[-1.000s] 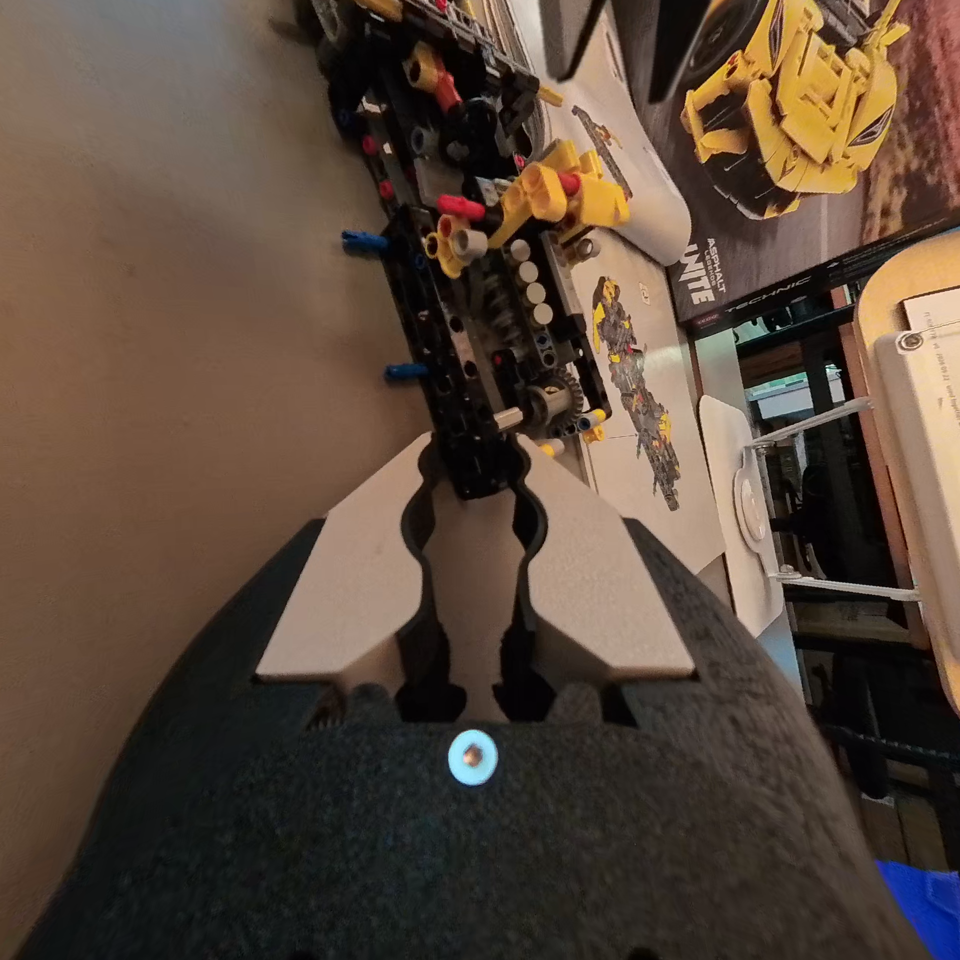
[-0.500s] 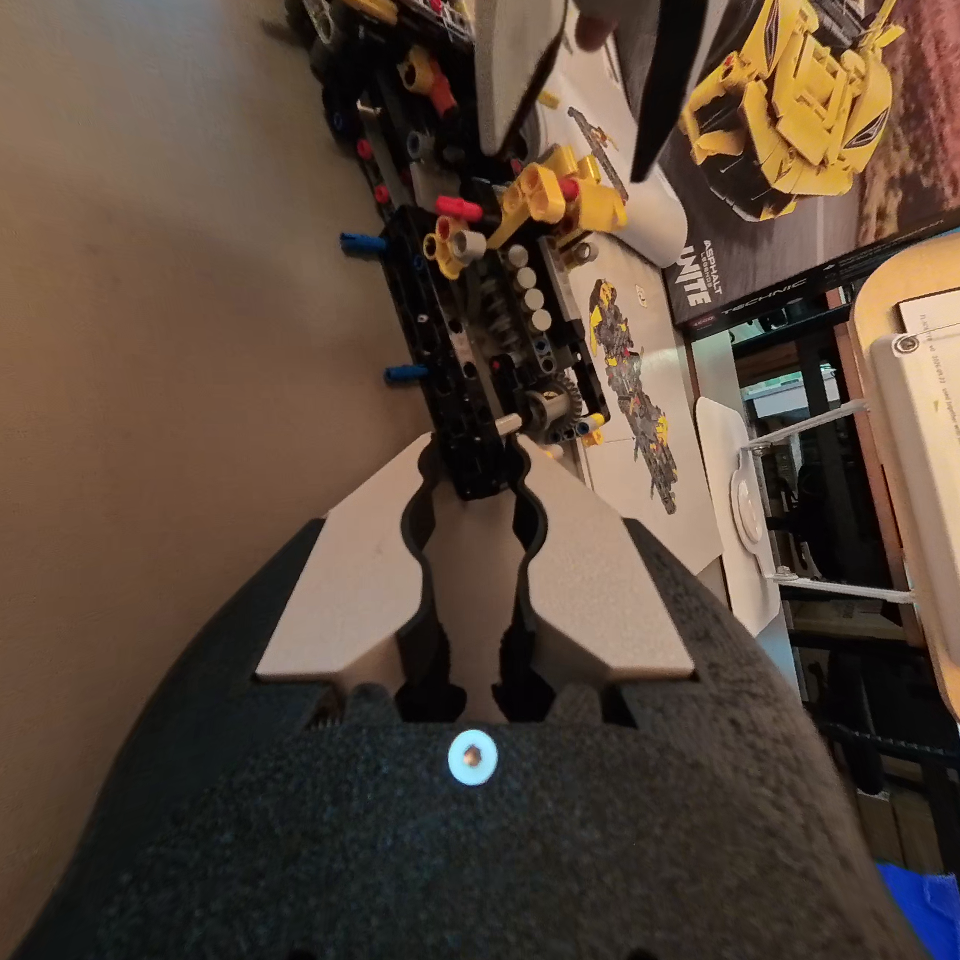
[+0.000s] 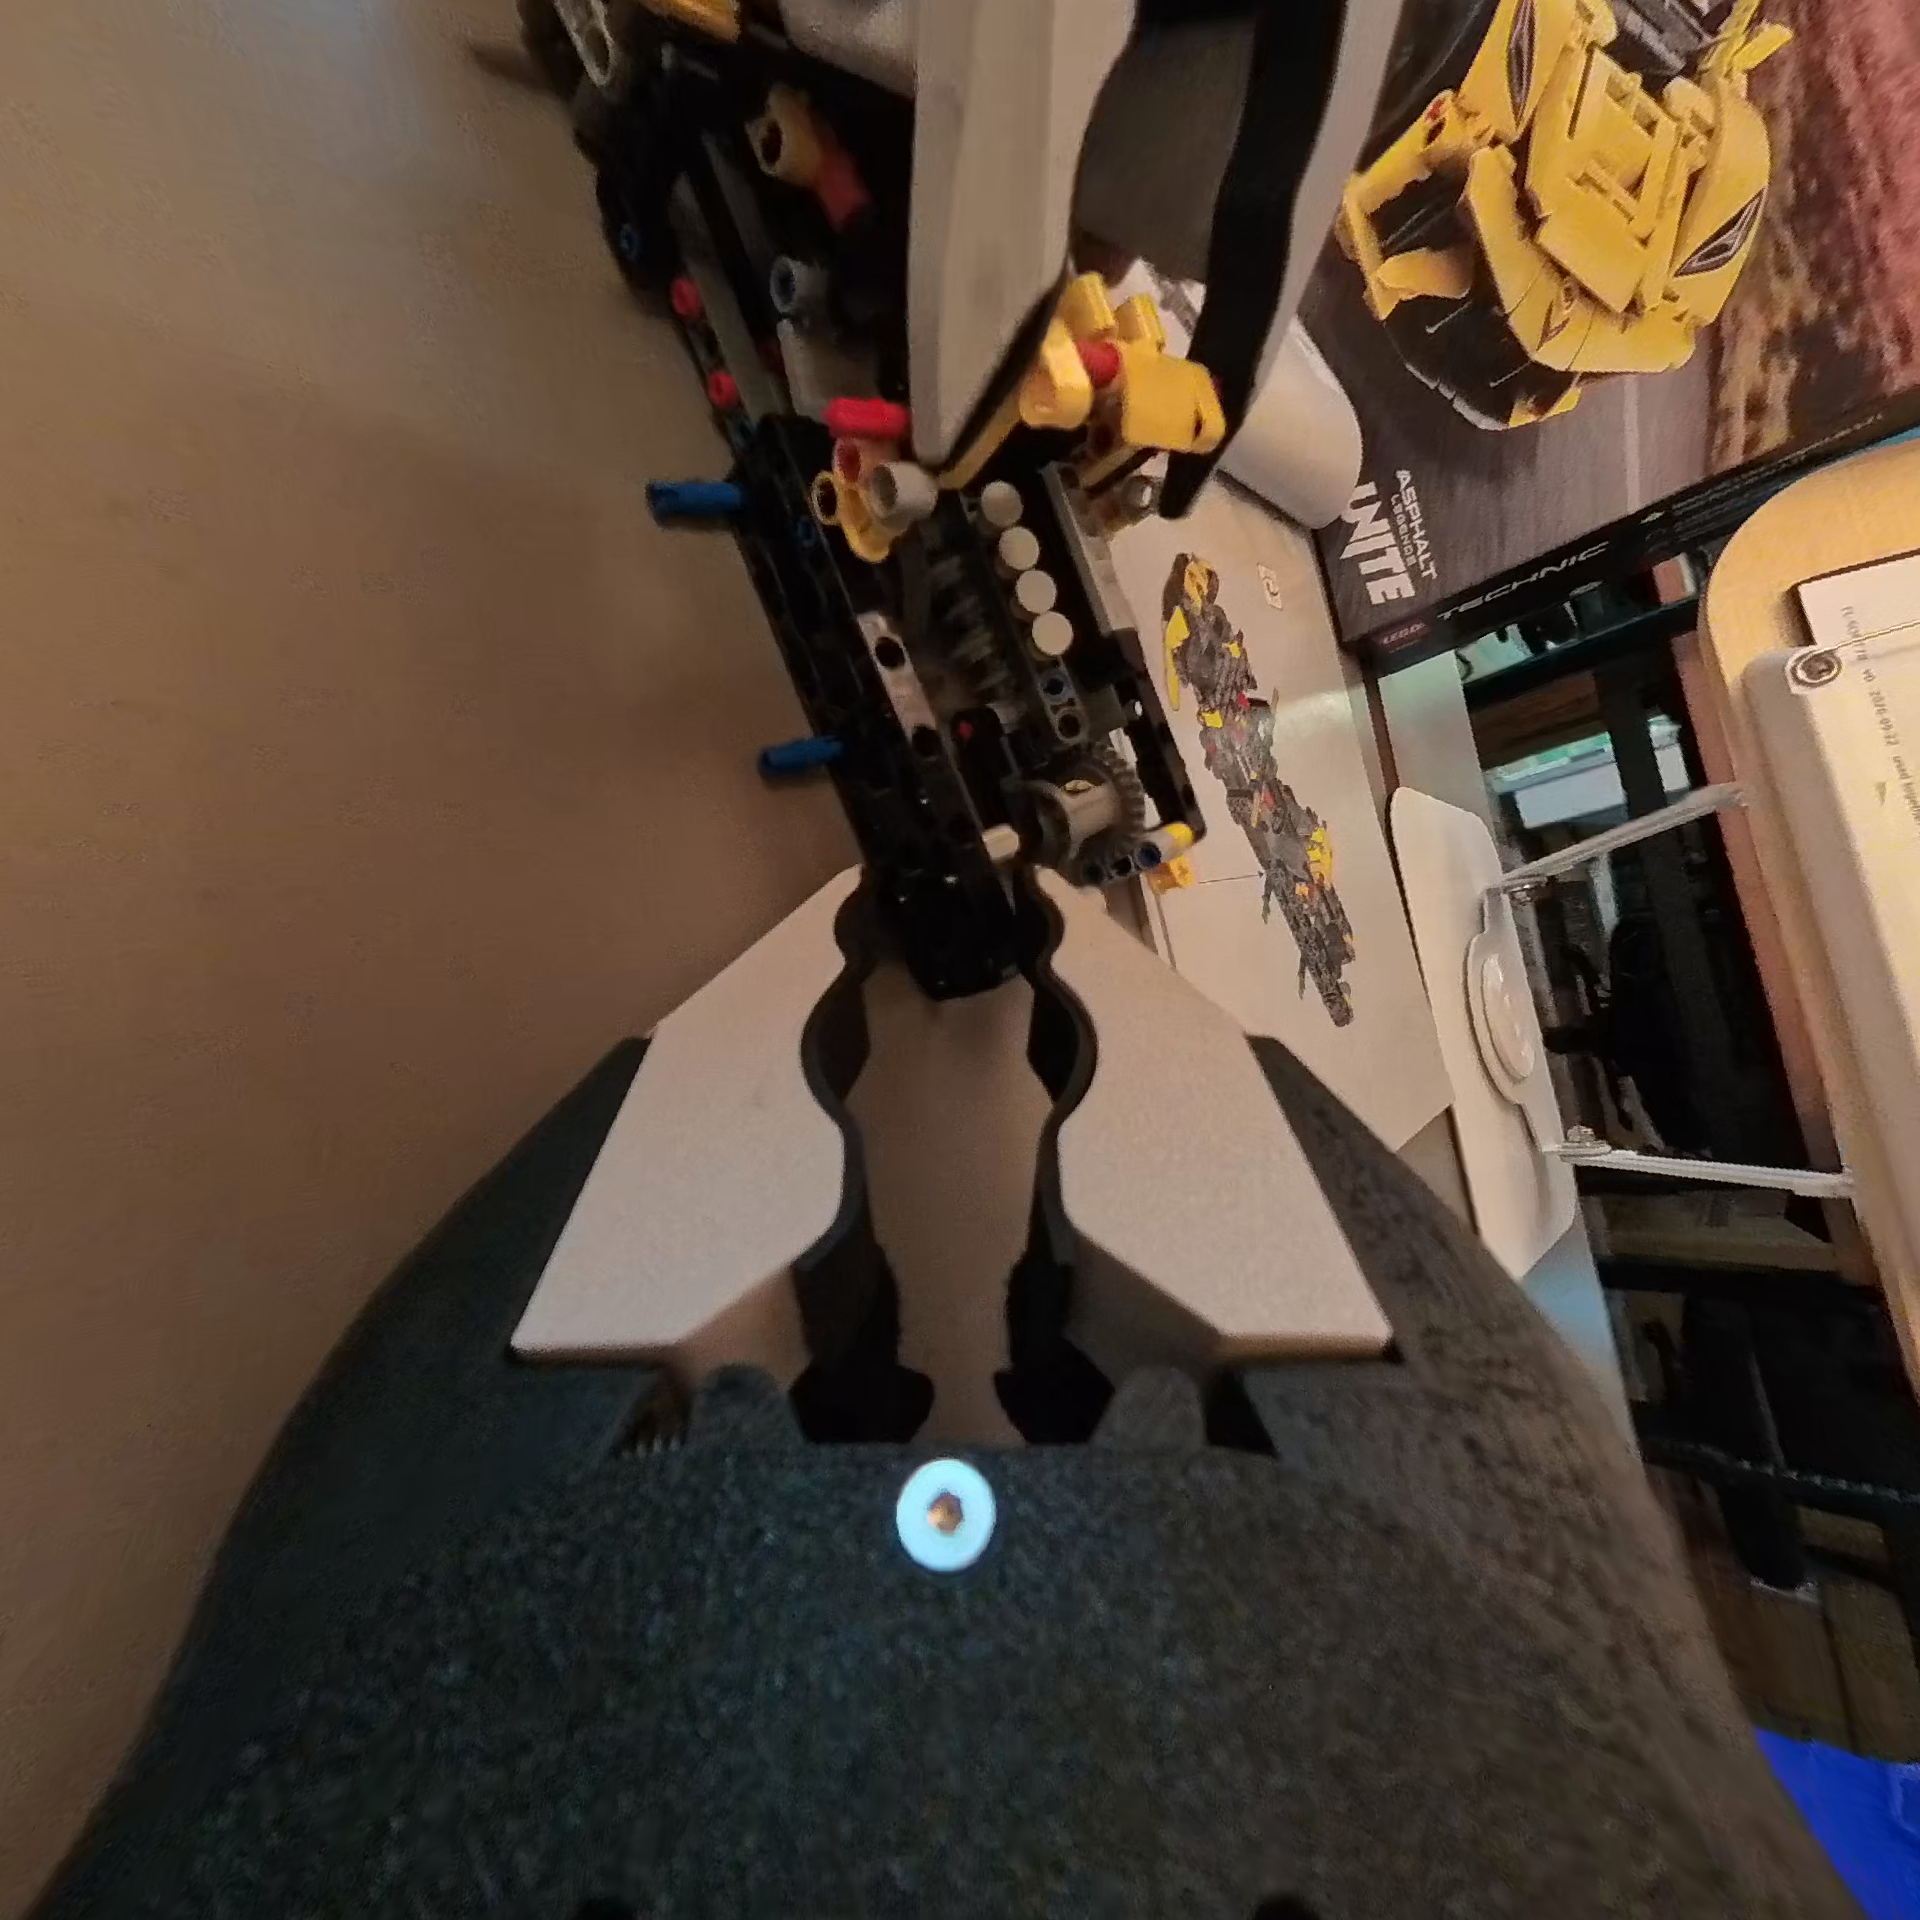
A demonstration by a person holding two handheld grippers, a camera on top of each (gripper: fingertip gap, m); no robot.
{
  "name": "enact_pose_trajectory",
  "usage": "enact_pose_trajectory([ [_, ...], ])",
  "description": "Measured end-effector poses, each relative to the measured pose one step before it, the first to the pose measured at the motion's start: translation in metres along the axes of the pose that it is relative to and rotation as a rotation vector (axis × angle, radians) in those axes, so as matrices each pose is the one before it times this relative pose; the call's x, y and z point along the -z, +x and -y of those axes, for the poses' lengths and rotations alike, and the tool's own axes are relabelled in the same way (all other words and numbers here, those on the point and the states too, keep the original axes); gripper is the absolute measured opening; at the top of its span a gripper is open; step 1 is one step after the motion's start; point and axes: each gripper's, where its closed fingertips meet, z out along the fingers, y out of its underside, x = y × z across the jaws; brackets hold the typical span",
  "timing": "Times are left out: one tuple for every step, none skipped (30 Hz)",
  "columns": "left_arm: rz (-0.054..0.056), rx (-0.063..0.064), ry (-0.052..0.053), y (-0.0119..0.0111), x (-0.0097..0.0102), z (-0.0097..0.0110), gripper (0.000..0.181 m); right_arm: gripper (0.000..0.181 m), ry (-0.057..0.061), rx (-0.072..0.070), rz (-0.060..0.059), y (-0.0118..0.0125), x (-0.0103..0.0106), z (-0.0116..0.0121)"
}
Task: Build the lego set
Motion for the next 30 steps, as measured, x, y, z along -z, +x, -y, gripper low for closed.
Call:
enact_pose_trajectory([
  [-0.0014, -0.0006, 0.0052, 0.00012, 0.0003, -0.00005, 0.072, 0.026, 0.0072, -0.0225, 0.0071, -0.0006, 0.00178, 0.00043],
  [-0.002, -0.0009, 0.0042, 0.00025, -0.00008, 0.00004, 0.072, 0.03, 0.0065, -0.0229, 0.0215, -0.0018, 0.00288, 0.00035],
  [-0.0009, -0.0037, 0.0007, -0.00002, 0.00012, -0.00016, 0.071, 0.035, 0.0118, -0.0263, 0.0331, -0.00237, 0.00444, 0.00077],
  [-0.0008, -0.0021, -0.0002, -0.00022, 0.00023, 0.00006, 0.071, 0.039, 0.0191, -0.0456, 0.0254, -0.00001, 0.00484, 0.00149],
  [-0.0044, 0.0027, 0.0006, 0.00032, 0.0002, 0.00016, 0.07, 0.041, 0.0134, -0.053, 0.0283, 0.0006, 0.00428, 0.00056],
  [-0.0006, 0.0008, 0.0009, -0.00026, -0.00002, -0.00002, 0.07, 0.042, 0.0043, -0.0475, 0.0294, 0.00046, 0.00327, -0.00064],
  [0.0014, -0.0003, 0.0012, -0.00031, -0.00006, 0.00003, 0.07, 0.04, -0.0024, -0.0351, 0.0176, 0.00145, 0.00219, -0.00172],
  [0.0017, -0.0012, 0.0009, 0.00008, -0.00014, -0.00008, 0.07, 0.037, 0.0019, -0.0228, 0.0071, 0.00168, 0.00161, -0.00098],
  [0.0035, -0.0033, -0.0012, 0.00007, 0.00002, -0.00014, 0.07, 0.035, 0.0081, -0.0119, 0.0056, 0.00036, 0.00126, 0.00007],
  [0.0036, -0.0026, -0.0011, 0.00002, 0.00003, -0.00014, 0.07, 0.03, 0.0045, -0.0008, 0.0077, -0.00133, 0.00116, 0.00019],
  [0.0021, -0.0002, 0.0004, 0.0002, 0.0, 0.00016, 0.07, 0.027, -0.0003, 0.0055, -0.0023, -0.00062, 0.00113, 0.0005],
  [0.0018, 0.0002, 0.0009, -0.00004, -0.00014, 0.00005, 0.07, 0.026, -0.0003, 0.0117, 0.0037, -0.0017, 0.001, 0.00108],
  [0.0015, 0.0014, 0.001, -0.0001, -0.00005, 0.0, 0.07, 0.026, 0.0002, 0.0024, 0.0076, -0.00211, 0.00051, 0.00137],
  [0.0003, 0.0004, 0.0018, 0.0, -0.00009, -0.00003, 0.07, 0.025, -0.0021, -0.0076, 0.0036, -0.00087, -0.00051, 0.00092],
  [0.0014, 0.0003, 0.0021, -0.00016, -0.00005, 0.0001, 0.07, 0.025, -0.0063, -0.009, 0.0113, -0.0018, -0.00171, 0.0],
  [0.0002, 0.0026, 0.0023, -0.00004, -0.00013, 0.00018, 0.07, 0.025, -0.0127, -0.0031, 0.009, -0.00172, -0.00249, -0.00136],
  [-0.0004, 0.0001, 0.0014, 0.00016, -0.00009, 0.00006, 0.07, 0.023, -0.0206, 0.0045, -0.0062, 0.00036, -0.00294, -0.00282],
  [-0.0002, -0.0027, -0.0004, 0.00024, 0.0, -0.00004, 0.07, 0.017, -0.0247, 0.0162, -0.0179, 0.0022, -0.00284, -0.00387],
  [-0.001, -0.0027, -0.0002, 0.00035, 0.00005, 0.00007, 0.07, 0.013, -0.017, 0.0224, -0.0111, 0.00093, -0.00234, -0.0029],
  [-0.0025, -0.0033, 0.0015, 0.00083, 0.00001, 0.00012, 0.07, 0.012, -0.0045, 0.0118, -0.0335, 0.00443, -0.00165, -0.00105],
  [-0.0021, -0.0024, 0.0019, 0.00083, -0.0001, 0.00024, 0.071, 0.012, -0.01, 0.0053, -0.0355, 0.00569, -0.00158, -0.0016],
  [-0.0025, 0.0028, 0.0016, 0.00063, -0.00028, 0.00035, 0.071, 0.012, -0.0053, -0.0008, -0.0093, 0.00177, -0.00125, -0.00058],
  [0.0026, 0.0014, -0.0003, -0.0002, -0.00036, 0.00012, 0.071, 0.012, -0.0006, -0.0057, -0.0084, 0.00155, -0.00118, -0.00016],
  [0.0086, -0.0024, 0.0007, -0.00109, -0.00014, 0.00017, 0.071, 0.012, -0.0021, -0.0026, -0.0126, 0.00194, -0.00109, -0.00052],
  [0.0034, -0.0014, 0.0019, -0.00047, -0.00014, 0.00027, 0.071, 0.013, -0.0008, 0.0056, -0.014, 0.00168, -0.00081, -0.00053],
  [0.0009, 0.0005, 0.0011, -0.00009, -0.00021, 0.00013, 0.071, 0.013, 0.0024, 0.0105, -0.013, 0.0013, -0.00032, 0.00006],
  [0.0006, 0.0004, 0.0007, -0.00006, -0.00005, 0.0001, 0.071, 0.015, 0.0024, 0.0094, -0.0174, 0.0016, -0.00037, 0.00001],
  [0.0007, 0.0003, 0.0, -0.00008, -0.00008, 0.00006, 0.071, 0.016, 0.004, 0.003, -0.0162, 0.00156, -0.00047, 0.00009],
  [-0.0003, 0.0009, -0.0001, 0.00011, 0.00001, -0.00001, 0.072, 0.019, 0.0025, -0.0048, -0.0202, 0.00245, -0.0009, -0.00008],
  [-0.0004, 0.0002, -0.0001, 0.00006, 0.0, -0.00001, 0.072, 0.022, 0.0006, -0.008, -0.0102, 0.00152, -0.0008, 0.0],
])
